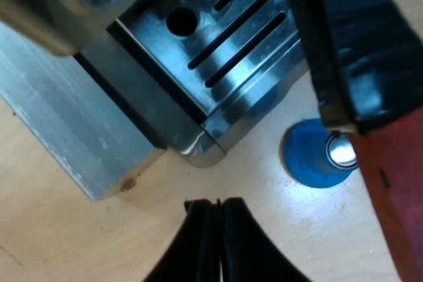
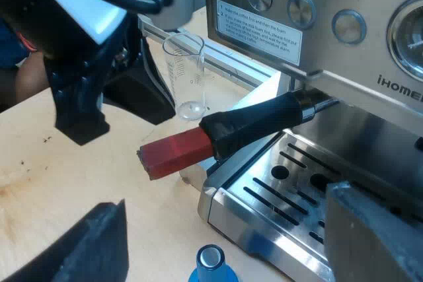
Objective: Put the handle in the coffee machine
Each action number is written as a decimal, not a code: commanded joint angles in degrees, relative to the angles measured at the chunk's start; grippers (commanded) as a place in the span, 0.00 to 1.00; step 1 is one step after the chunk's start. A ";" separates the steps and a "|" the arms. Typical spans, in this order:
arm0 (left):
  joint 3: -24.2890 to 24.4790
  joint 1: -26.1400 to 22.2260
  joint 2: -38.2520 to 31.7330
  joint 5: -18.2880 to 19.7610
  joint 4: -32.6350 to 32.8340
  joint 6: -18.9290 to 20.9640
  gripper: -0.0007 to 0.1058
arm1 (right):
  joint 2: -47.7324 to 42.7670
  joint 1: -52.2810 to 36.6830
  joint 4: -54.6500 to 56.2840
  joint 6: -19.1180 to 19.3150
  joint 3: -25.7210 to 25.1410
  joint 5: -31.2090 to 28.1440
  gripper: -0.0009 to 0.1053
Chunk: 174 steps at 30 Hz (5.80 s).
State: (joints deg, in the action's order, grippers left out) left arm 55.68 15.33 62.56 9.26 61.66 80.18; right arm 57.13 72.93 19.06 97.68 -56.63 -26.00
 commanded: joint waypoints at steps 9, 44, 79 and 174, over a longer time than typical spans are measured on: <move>0.26 0.29 0.43 0.36 0.21 0.91 0.01 | -0.41 -0.01 1.18 -0.02 -0.55 4.45 0.61; 0.26 16.68 0.43 0.53 4.42 4.98 0.01 | -0.41 -0.01 3.04 -0.02 -0.55 4.45 0.61; 4.28 28.31 0.97 10.99 -3.29 5.30 0.01 | -5.52 -0.01 11.74 -0.02 -0.55 5.20 0.61; 18.63 -14.03 -19.96 8.54 6.00 9.86 0.93 | -5.79 -32.89 39.54 -3.33 -18.41 11.88 0.61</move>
State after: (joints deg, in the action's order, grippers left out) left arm 73.65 1.37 42.91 18.25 68.44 86.86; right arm 51.84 41.28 57.47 93.16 -74.26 -14.42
